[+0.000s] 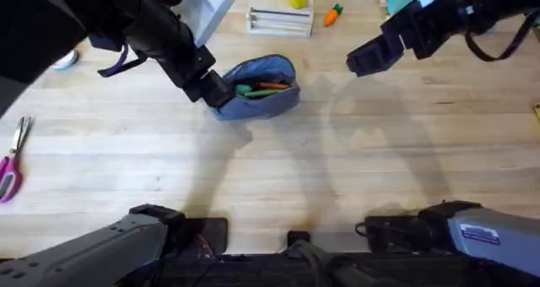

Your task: Unzip the bag, pick up the pens from the table one at a time and place them inside, then zip the bag closed.

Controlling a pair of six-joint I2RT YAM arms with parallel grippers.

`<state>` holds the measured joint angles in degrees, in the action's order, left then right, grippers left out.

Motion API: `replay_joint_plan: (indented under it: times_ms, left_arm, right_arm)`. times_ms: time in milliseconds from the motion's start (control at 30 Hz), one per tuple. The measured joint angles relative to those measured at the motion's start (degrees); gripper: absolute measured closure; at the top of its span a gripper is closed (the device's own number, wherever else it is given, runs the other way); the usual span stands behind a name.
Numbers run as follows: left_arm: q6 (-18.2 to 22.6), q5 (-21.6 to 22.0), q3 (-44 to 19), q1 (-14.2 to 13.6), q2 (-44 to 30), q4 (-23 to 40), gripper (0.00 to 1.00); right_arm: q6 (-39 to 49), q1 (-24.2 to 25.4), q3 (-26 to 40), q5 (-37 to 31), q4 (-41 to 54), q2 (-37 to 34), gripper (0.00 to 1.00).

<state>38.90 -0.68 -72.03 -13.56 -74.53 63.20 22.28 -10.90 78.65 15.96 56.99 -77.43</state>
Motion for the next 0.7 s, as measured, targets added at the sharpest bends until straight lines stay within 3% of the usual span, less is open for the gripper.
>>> replay_joint_plan:
  times_ms: [167, 300, 400, 567, 600, 700]
  left_arm:
    - [1.6, 0.4, 0.0, 0.8, -0.1, -1.3, 0.008]
    - [6.7, -3.0, 0.0, 5.5, -0.1, -0.1, 0.007]
    - [13.0, -9.0, 0.0, 12.2, -0.1, 1.4, 0.007]
    - [26.9, -22.3, 0.0, 25.2, -0.1, 4.6, 0.007]
    - [36.5, -27.5, 0.0, 29.7, -0.1, 8.2, 0.007]
    - [43.1, -30.2, 0.0, 32.0, -1.0, 10.1, 0.007]
  right_arm:
    - [-2.0, 0.0, 0.0, 0.0, -0.5, -0.8, 0.003]
    - [-9.3, -0.8, 0.0, 0.0, -0.9, -2.3, 0.003]
    - [-13.6, -3.3, -0.1, 0.0, -1.8, -2.6, 0.003]
    - [-21.7, -12.2, -0.1, -0.2, -8.2, -2.6, 0.003]
    - [-27.8, -18.8, -0.1, -1.6, -14.2, -2.6, 0.003]
    - [-33.1, -24.5, -0.1, -3.9, -19.4, -2.7, 0.003]
